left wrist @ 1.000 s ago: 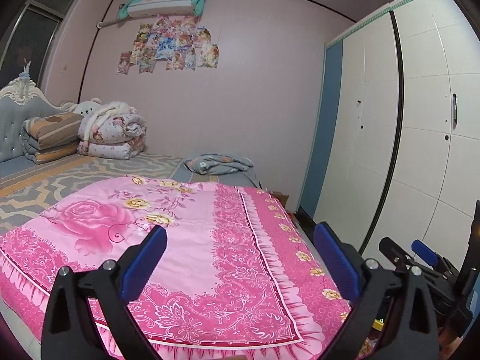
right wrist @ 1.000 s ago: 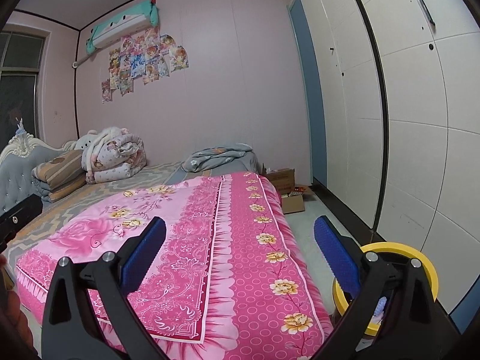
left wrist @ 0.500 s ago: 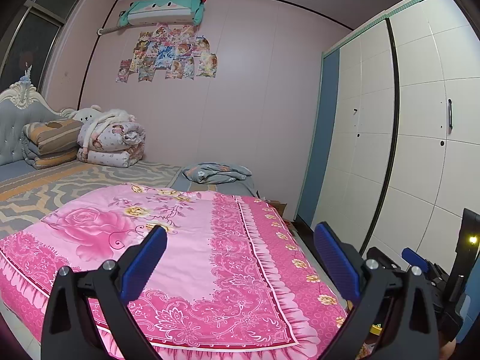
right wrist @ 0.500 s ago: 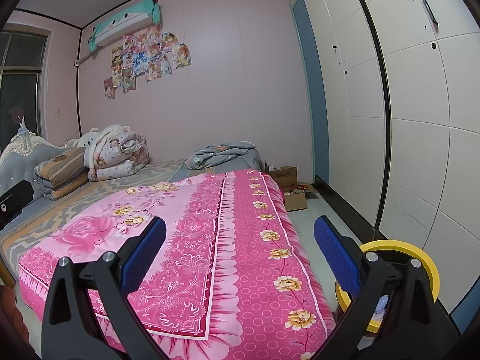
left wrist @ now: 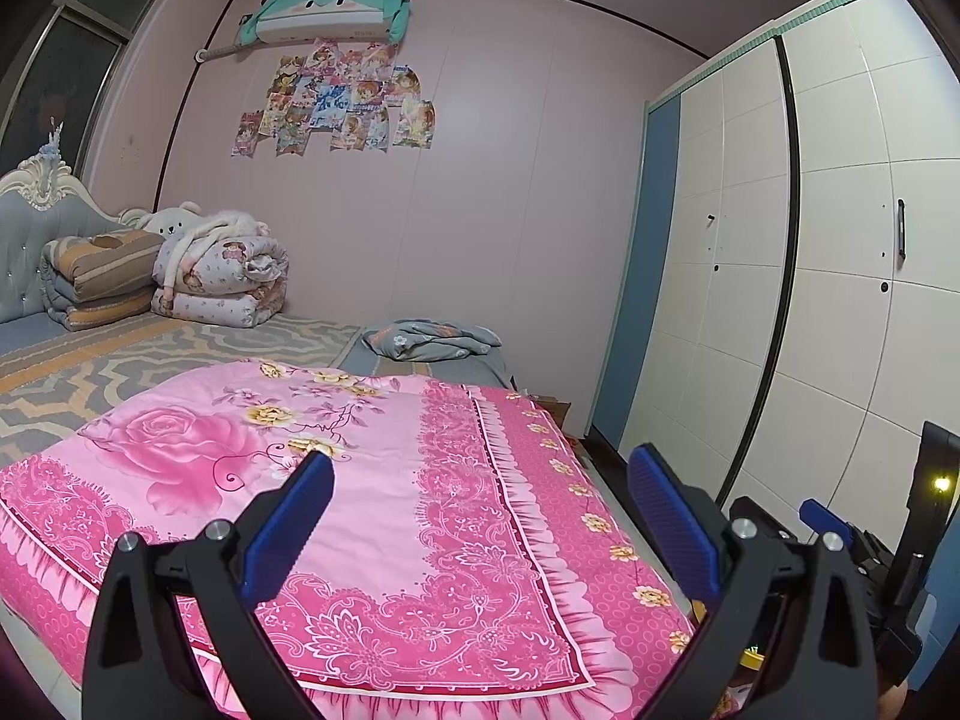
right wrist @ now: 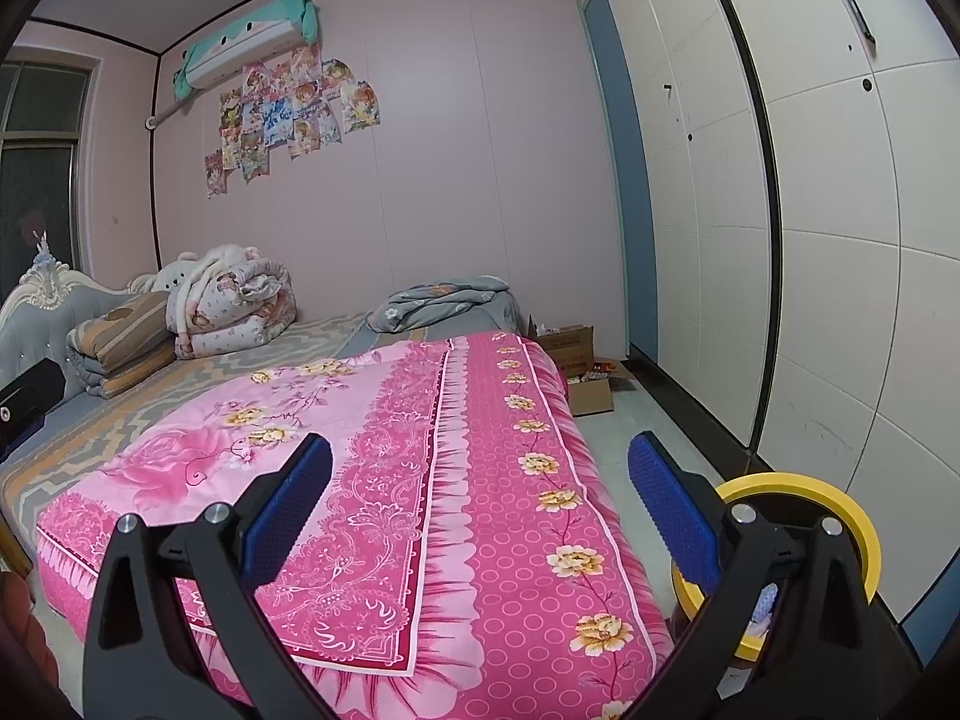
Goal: Collect trash
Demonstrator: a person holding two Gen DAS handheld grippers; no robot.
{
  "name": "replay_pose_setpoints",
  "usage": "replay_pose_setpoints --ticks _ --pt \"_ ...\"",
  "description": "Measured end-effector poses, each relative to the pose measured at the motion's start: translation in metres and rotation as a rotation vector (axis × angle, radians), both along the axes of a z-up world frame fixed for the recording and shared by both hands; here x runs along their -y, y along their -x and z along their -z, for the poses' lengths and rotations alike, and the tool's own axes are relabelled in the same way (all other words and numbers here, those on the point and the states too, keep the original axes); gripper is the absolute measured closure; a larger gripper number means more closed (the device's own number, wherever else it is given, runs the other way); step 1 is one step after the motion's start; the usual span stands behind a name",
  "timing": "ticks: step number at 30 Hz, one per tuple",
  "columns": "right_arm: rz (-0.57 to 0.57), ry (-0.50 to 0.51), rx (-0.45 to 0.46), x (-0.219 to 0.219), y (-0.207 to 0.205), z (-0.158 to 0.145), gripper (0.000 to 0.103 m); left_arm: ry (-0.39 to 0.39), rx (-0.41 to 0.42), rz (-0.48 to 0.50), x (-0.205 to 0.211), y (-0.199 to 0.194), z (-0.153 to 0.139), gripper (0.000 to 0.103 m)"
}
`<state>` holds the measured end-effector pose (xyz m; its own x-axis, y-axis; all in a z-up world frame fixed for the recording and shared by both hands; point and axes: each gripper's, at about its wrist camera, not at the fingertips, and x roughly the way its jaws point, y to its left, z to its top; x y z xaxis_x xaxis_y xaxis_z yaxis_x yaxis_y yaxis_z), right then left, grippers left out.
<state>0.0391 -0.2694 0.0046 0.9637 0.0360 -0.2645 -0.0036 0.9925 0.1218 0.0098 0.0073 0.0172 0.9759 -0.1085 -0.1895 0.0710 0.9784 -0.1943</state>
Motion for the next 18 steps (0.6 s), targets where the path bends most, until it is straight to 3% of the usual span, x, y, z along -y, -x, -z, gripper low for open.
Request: replay_pose_setpoints --ticks 18 --pt "0.009 -0.006 -0.015 -0.0019 -0.0021 0.0044 0.008 0.01 -0.009 0.007 -0.0019 0.0004 0.0013 0.008"
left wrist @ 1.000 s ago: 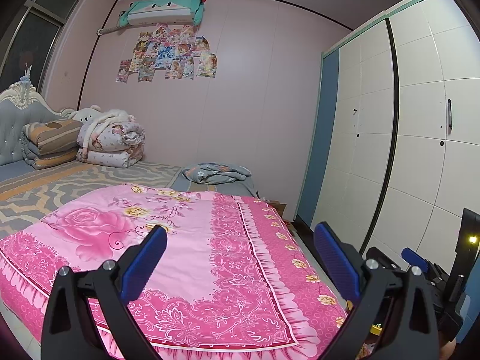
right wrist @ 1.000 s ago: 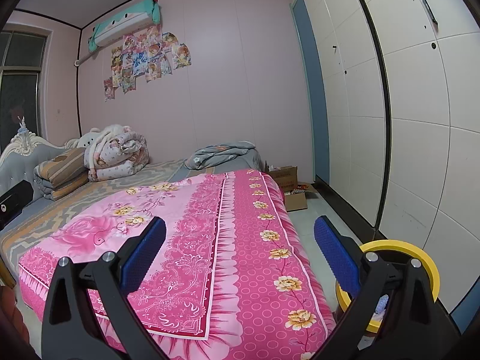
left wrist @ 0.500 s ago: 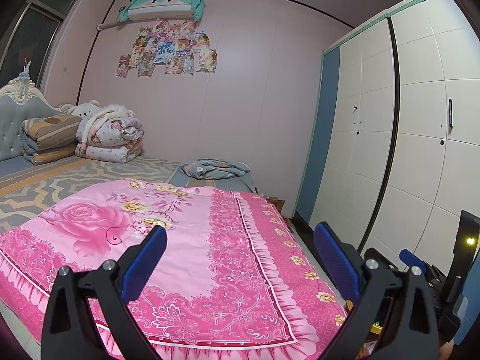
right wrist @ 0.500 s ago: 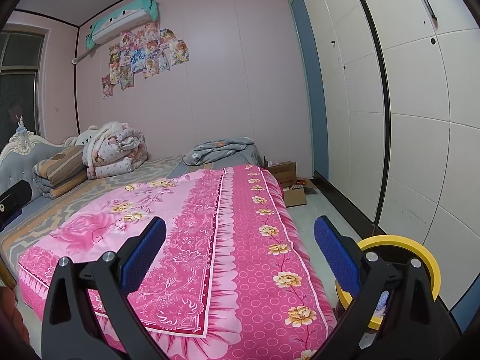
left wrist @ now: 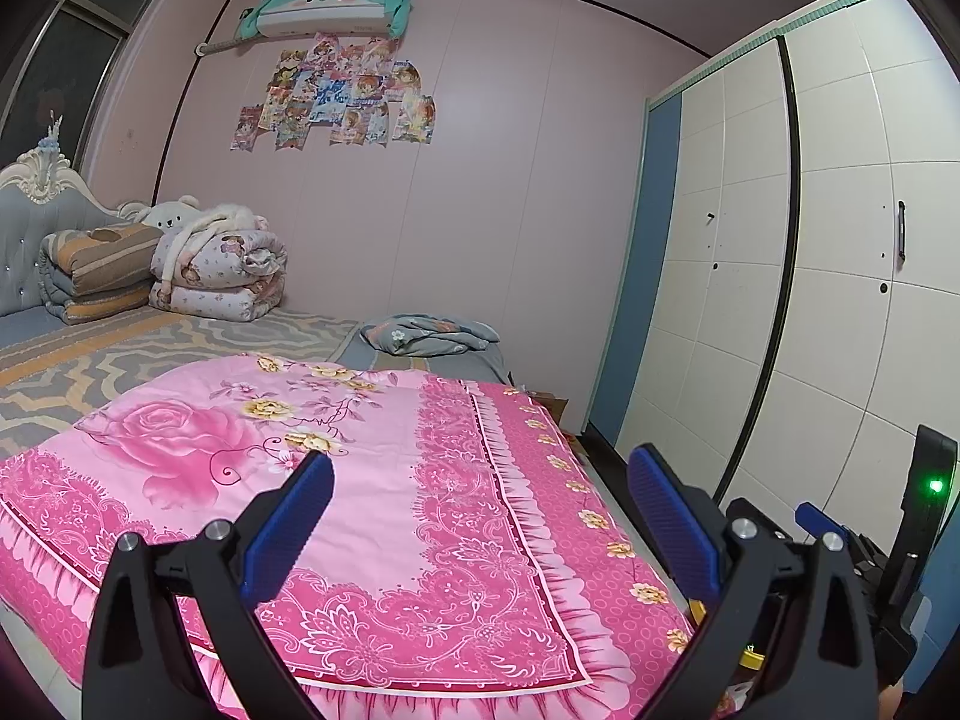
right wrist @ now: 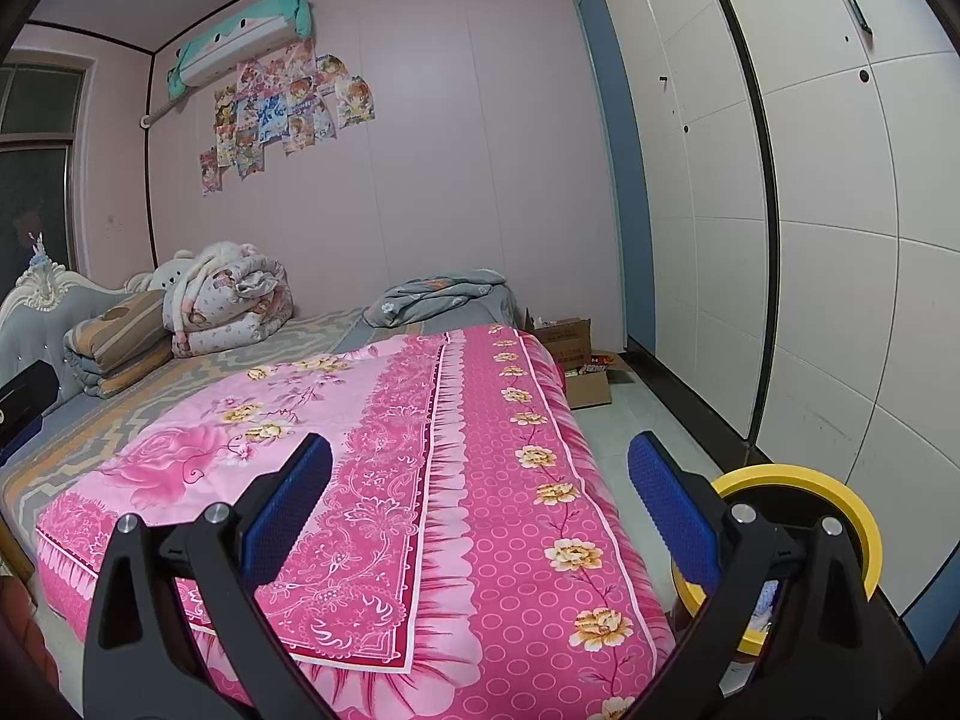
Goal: Collect trash
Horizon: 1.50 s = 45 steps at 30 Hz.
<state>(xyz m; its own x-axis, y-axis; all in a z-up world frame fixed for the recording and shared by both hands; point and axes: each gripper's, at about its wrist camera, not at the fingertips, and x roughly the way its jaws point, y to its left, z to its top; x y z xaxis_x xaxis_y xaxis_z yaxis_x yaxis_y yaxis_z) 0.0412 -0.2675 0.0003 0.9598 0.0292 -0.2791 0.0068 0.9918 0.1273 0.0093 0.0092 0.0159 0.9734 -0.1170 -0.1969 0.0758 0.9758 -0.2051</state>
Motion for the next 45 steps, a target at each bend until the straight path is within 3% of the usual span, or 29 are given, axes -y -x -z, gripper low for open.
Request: replay_pose_setpoints --ticks 45 --pt "0.012 -0.002 -0.033 -0.01 -0.007 0.017 0.008 0.008 -0.016 0.012 0.001 -0.005 0.003 0.008"
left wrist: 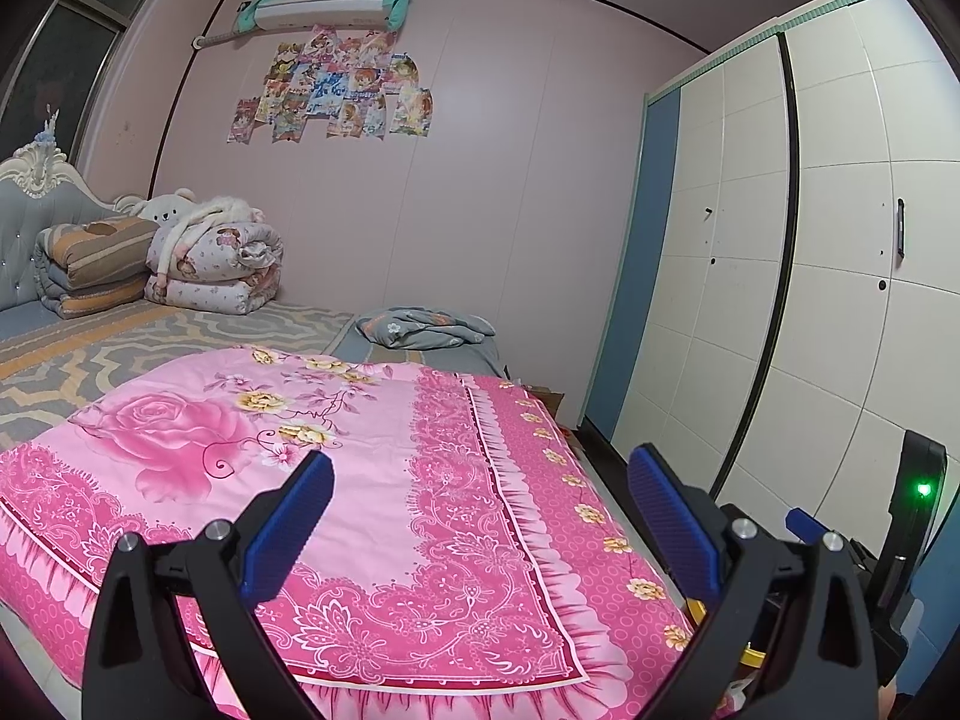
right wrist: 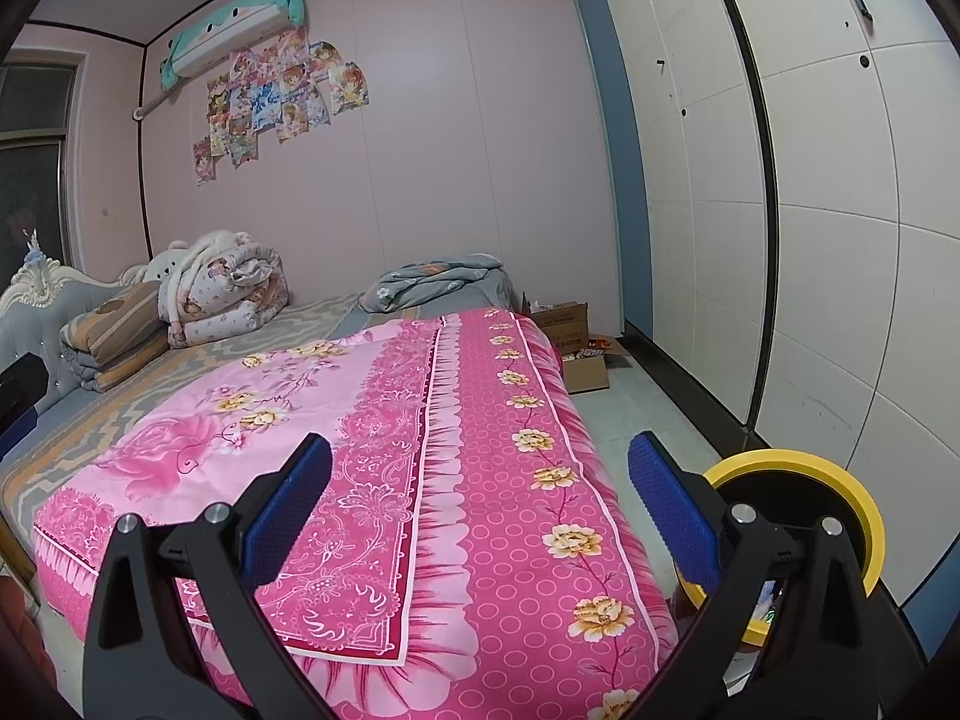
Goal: Collect trash
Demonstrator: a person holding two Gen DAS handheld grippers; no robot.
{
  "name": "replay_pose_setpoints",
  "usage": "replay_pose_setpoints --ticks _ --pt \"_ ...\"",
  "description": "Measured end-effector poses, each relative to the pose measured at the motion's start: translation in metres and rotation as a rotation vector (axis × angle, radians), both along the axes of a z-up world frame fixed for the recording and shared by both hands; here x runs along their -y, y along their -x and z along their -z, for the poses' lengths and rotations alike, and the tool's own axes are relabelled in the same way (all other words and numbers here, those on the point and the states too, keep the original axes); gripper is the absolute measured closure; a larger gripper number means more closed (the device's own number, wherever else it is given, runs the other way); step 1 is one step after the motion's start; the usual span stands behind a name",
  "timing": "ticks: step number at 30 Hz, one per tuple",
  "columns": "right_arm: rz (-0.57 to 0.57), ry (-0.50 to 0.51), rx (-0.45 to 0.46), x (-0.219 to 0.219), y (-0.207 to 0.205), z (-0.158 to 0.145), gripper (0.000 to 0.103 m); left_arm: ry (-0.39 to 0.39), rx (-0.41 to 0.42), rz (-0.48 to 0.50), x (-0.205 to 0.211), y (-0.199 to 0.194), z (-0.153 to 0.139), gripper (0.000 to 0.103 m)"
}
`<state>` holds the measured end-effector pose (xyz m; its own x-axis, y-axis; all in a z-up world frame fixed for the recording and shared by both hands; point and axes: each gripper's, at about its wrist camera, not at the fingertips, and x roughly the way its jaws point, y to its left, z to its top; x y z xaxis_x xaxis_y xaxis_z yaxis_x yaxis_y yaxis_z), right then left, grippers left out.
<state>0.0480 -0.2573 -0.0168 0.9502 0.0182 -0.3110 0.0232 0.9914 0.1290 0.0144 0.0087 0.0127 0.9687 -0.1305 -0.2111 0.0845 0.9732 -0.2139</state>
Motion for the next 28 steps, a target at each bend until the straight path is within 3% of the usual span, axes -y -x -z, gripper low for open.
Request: replay_pose_setpoints --ticks 28 --pt "0.004 -0.009 -0.016 -0.0027 -0.0035 0.0037 0.008 -0.009 -0.015 0.004 0.0001 -0.0064 0.0038 0.008"
